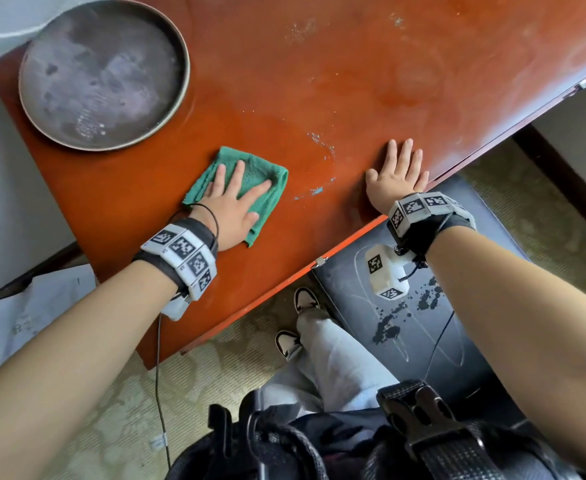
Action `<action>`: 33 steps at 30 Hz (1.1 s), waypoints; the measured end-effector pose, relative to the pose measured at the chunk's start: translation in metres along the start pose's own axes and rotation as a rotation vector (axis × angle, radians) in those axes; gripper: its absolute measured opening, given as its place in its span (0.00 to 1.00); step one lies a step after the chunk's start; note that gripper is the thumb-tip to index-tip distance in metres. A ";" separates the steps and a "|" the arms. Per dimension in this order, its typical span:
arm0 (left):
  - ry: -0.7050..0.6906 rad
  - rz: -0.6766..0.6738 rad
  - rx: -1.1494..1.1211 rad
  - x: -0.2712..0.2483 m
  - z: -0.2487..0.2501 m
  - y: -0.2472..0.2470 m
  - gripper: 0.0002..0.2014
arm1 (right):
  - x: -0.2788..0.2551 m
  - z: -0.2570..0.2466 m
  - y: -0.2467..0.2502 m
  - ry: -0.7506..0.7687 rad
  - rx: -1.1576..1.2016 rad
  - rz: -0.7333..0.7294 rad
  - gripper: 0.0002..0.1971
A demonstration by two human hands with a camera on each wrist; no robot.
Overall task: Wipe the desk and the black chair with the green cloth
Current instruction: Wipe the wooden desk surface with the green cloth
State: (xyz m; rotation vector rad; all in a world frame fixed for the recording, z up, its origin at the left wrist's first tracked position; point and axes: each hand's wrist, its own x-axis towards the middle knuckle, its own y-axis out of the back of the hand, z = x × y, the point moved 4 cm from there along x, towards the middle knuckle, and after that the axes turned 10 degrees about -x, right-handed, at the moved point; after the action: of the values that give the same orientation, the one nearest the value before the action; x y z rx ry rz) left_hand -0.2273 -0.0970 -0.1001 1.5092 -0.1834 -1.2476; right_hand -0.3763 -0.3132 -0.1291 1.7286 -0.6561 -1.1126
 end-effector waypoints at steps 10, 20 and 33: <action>-0.118 -0.114 0.362 -0.051 -0.008 -0.031 0.33 | -0.001 -0.001 -0.002 0.004 0.012 0.036 0.32; -0.303 -0.190 0.380 -0.043 0.053 -0.037 0.32 | -0.001 -0.001 -0.002 0.009 0.014 0.060 0.32; -0.302 -0.116 0.333 0.005 0.109 -0.010 0.32 | 0.003 0.001 0.004 0.004 0.023 -0.011 0.32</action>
State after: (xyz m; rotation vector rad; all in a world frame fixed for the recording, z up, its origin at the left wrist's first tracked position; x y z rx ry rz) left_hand -0.3128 -0.1647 -0.0925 1.6210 -0.5302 -1.5956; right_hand -0.3759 -0.3180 -0.1267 1.7556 -0.6592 -1.1129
